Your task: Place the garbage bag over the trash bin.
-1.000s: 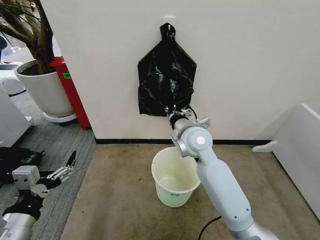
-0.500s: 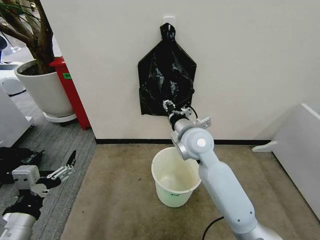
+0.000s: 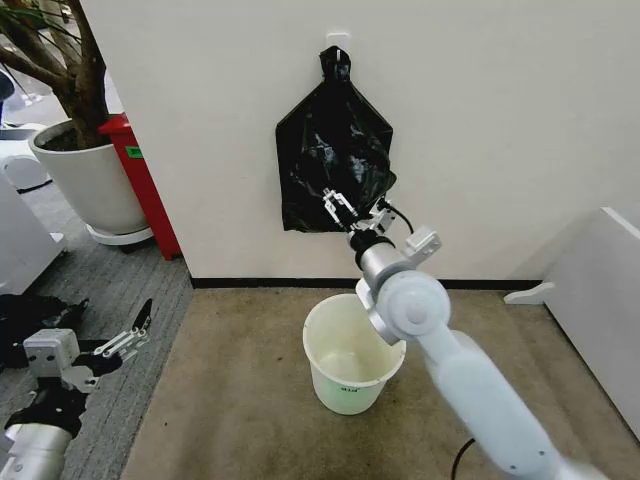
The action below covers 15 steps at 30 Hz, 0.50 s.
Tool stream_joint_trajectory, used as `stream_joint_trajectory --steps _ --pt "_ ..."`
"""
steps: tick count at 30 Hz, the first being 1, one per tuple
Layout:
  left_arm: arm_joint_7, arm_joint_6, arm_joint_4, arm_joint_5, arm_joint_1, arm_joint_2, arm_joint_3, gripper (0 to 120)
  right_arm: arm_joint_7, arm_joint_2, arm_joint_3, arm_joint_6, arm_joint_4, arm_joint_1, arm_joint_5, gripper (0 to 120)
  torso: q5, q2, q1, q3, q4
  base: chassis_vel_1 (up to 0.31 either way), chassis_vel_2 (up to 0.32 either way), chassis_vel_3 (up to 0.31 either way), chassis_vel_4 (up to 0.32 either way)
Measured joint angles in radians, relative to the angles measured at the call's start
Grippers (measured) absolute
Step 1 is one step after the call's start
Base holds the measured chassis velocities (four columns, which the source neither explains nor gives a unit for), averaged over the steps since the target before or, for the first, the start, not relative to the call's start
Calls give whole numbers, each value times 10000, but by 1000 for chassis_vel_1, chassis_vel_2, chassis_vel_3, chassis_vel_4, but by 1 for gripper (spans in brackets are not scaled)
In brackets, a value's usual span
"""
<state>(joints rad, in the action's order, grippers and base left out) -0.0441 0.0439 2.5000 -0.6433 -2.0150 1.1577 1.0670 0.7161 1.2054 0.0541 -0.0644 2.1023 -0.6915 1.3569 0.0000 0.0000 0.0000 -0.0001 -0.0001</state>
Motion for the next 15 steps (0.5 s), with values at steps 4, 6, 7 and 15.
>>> stream_joint_trajectory --steps 4,6,7,15 --pt "-12 6 0 -164 236 -136 50 100 53 -65 53 -194 7 -43 167 100 0 0 0 0 2 0 0 0 0" --pt "-26 18 0 -248 343 -200 74 100 140 -85 46 -309 1 -245 325 100 -1 0 0 1 0 0 0 0 0" --pt "-30 21 0 -259 360 -208 79 100 226 -82 25 -314 2 -354 449 100 0 0 0 1 -1 0 0 0 0" --pt "-35 24 0 -278 407 -213 82 100 720 -358 -573 -628 697 -1553 632 100 0 0 0 1 -1 0 0 0 0"
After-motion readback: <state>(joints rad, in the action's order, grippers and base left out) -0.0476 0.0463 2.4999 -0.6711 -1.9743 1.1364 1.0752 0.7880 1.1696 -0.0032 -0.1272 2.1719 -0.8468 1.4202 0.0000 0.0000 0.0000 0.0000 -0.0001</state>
